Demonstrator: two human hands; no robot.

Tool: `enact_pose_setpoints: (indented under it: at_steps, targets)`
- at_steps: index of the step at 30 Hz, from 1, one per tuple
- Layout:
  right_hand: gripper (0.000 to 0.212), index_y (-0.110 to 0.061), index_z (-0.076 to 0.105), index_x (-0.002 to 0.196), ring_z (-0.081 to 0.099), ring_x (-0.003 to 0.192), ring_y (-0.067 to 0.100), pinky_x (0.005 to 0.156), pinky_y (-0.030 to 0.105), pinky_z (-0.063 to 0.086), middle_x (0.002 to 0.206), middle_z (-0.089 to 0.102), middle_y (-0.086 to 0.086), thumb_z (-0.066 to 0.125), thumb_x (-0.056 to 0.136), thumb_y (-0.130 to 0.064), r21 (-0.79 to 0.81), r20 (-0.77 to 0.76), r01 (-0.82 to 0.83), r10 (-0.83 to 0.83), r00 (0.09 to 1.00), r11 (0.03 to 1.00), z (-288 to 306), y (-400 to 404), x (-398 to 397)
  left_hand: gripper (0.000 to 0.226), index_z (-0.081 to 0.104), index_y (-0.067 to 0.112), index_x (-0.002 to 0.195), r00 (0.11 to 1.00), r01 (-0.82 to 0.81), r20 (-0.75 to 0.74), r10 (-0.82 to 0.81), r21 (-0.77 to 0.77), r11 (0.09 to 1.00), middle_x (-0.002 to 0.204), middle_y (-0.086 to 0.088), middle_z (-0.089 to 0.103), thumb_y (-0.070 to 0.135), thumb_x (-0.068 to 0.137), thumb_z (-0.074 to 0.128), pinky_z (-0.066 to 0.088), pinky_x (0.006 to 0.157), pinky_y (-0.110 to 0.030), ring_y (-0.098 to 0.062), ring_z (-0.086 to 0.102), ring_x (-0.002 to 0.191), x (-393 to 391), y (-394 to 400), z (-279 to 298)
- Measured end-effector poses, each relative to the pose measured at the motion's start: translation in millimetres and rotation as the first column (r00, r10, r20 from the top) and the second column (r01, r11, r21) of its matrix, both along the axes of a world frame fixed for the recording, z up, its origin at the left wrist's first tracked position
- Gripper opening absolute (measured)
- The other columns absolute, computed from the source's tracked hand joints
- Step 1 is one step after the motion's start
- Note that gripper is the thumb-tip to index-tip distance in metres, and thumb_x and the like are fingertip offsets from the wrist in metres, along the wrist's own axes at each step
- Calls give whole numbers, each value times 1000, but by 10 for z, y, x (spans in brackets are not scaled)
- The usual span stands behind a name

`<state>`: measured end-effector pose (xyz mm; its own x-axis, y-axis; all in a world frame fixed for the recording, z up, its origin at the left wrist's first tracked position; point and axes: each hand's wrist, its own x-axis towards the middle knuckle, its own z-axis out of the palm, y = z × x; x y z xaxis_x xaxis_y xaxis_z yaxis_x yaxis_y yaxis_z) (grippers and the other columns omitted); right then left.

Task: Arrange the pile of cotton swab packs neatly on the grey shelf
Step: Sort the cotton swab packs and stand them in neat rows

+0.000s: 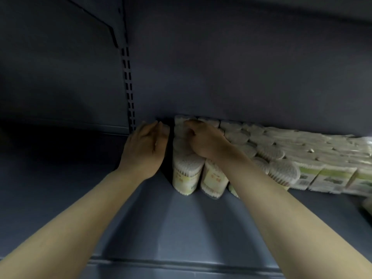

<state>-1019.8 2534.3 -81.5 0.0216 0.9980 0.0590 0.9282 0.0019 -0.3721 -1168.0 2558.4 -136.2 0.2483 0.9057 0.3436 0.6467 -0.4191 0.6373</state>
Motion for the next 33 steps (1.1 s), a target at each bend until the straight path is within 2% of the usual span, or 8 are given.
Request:
enact_pose_setpoints:
  at_steps: [3,6,8,16,21,29,33]
  targets:
    - [40,-14,41,136,42,125,29,96,30,36,141,42,11,34,96,-17,-7,36,-14,14,999,1000,6,10,7,79,22,19,147,989,12,-146,-14,-13,1000,154,3,17,54,79,4,2,116,-28,-14,8,143,15,180,-86]
    - [40,-14,42,135,44,123,29,95,30,36,138,45,11,34,96,-19,-9,54,-18,18,998,1000,-11,25,12,80,18,19,148,982,19,-188,-22,-22,1000,156,2,11,53,79,0,1,117,-31,-13,4,143,93,299,-85]
    - [38,-13,43,133,44,122,29,93,28,35,137,46,11,35,95,-17,-5,52,-13,13,999,1000,-28,36,15,71,16,18,148,981,8,-191,-18,-54,998,156,1,9,48,85,3,1,117,-31,-14,3,143,150,353,-54]
    - [35,-10,48,127,46,120,28,90,27,37,133,48,11,37,94,-15,31,57,-23,21,998,999,-39,60,13,77,15,15,148,983,5,-185,-9,-24,1000,156,-2,9,48,80,2,6,117,-37,-15,4,143,232,530,-71]
    - [36,-11,48,128,45,123,27,92,27,37,136,47,10,38,94,-16,59,81,-21,16,997,998,-27,72,-6,86,14,15,149,971,36,-236,-31,16,999,156,-2,9,56,75,-6,7,117,-39,-16,3,144,226,683,-143]
    - [34,-10,51,124,46,120,29,89,29,39,133,47,11,39,92,-13,81,86,-5,-2,996,997,-45,108,-7,77,15,17,148,969,32,-244,-27,16,999,156,-2,9,46,79,1,7,117,-39,-19,4,144,248,678,-97]
    - [36,-11,50,126,45,121,28,89,30,39,135,46,9,41,91,-13,85,90,-1,-7,996,996,-31,103,-14,80,16,18,148,972,40,-234,-34,22,999,156,-2,10,52,77,-1,7,117,-41,-18,4,144,226,708,-114]
